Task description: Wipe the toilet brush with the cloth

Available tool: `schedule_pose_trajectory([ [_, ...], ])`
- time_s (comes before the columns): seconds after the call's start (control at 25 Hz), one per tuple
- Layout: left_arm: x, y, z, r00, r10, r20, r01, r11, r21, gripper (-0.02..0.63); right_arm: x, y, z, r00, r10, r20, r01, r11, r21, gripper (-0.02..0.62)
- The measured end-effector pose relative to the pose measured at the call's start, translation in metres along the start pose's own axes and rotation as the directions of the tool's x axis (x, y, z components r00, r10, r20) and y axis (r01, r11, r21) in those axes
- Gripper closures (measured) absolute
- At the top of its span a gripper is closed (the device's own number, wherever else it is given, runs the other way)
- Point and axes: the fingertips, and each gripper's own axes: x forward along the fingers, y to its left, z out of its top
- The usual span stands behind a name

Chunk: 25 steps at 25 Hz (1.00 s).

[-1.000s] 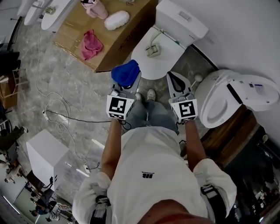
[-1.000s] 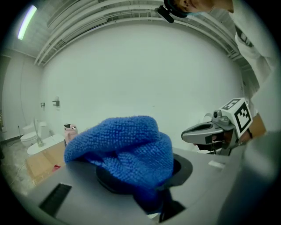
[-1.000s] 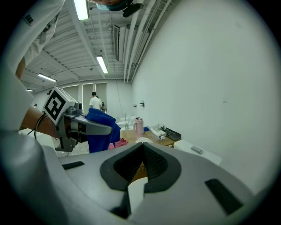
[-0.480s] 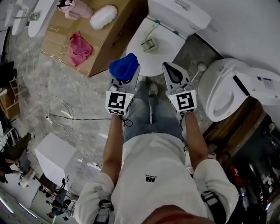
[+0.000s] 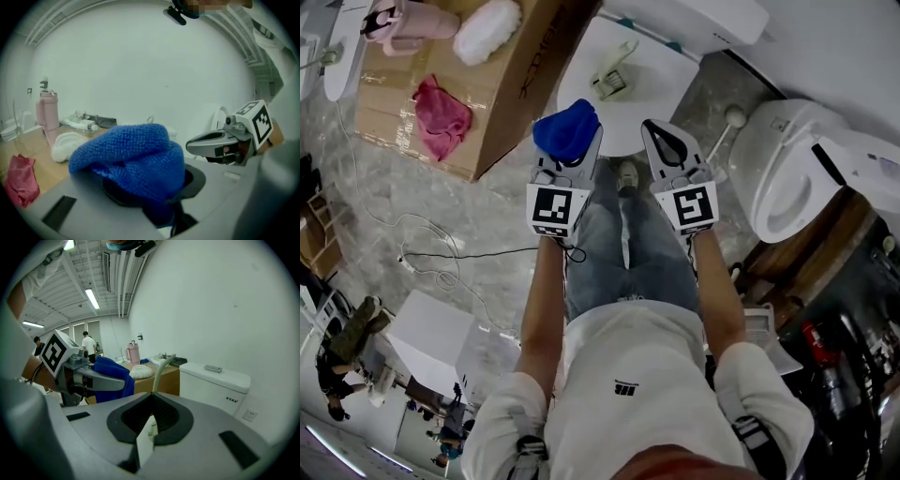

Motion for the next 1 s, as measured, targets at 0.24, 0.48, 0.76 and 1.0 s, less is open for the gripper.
schedule_pose_trajectory([
  [0.24,0.034,0.02,-0.036,0.998,-0.046,-0.04,0.046,0.999,0.009,0.468,0.045,-0.008,-0.039,0.999,-0.017,-0.05,0.017,1.0,-0.005,0.598],
  [0.48,0.066,0.032,-0.068,0.994,-0.076,-0.075,0.078,0.997,0.023,0.468,0.079,-0.017,-0.077,0.996,-0.013,-0.091,0.012,1.0,-0.019,0.598],
  [0.76,0.089,0.042,-0.095,0.991,-0.098,-0.087,0.101,0.994,0.028,0.468,0.104,-0.025,-0.12,0.99,-0.011,-0.143,0.004,0.999,-0.049,0.598],
  [1.0,0.106,0.042,-0.115,0.987,-0.129,-0.094,0.134,0.99,0.051,0.465,0.124,-0.027,-0.144,0.984,-0.003,-0.177,-0.015,0.995,-0.101,0.597],
])
